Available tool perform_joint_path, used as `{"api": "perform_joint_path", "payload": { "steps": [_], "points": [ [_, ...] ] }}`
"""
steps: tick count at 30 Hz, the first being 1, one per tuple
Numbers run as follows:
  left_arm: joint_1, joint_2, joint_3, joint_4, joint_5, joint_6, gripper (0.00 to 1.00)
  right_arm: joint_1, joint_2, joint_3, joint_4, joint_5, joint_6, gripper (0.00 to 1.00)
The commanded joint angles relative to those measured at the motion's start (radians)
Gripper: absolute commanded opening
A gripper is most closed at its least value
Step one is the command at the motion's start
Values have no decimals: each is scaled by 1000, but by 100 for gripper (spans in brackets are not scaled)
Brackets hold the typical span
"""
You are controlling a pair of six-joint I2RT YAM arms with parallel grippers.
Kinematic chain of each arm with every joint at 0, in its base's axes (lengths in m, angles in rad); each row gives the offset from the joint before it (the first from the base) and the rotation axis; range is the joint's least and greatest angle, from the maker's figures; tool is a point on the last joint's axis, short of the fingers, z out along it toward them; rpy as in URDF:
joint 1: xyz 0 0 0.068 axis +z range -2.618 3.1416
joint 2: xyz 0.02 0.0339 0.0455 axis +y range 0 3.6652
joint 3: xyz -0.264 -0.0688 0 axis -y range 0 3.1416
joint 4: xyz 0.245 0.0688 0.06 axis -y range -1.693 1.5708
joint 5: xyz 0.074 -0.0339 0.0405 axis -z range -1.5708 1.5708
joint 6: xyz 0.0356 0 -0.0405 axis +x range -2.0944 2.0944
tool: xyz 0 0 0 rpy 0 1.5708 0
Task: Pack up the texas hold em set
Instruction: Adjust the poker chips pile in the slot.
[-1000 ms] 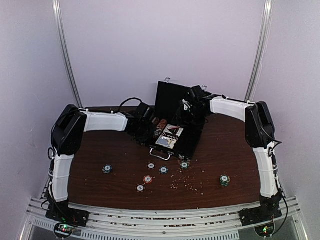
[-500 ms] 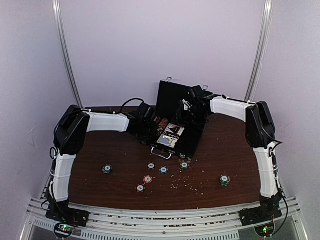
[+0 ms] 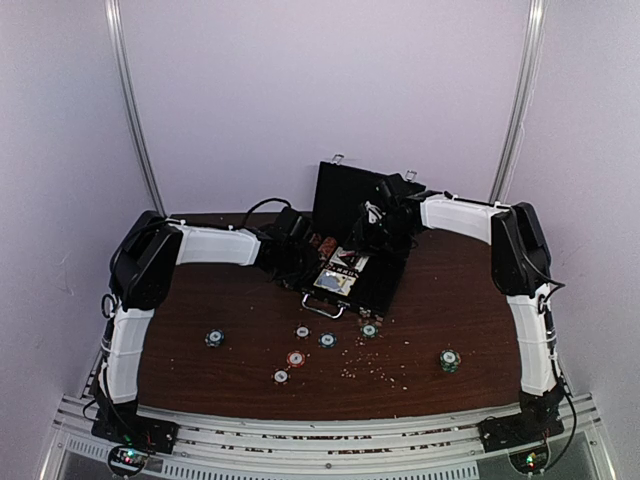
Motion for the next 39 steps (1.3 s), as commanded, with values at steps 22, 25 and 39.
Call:
{"api": "perform_joint_path", "payload": {
  "steps": [22,25,39],
  "points": [
    [2,87,104,42,14,116,31,-7,-55,-4,-6,0,-21,41],
    [3,86,119,24,3,123,32,-7,-55,-4,-8,0,-22,41],
    [2,56,111,-96,-19,101,48,-9,-63,-5,-10,17,-28,41]
  ]
}}
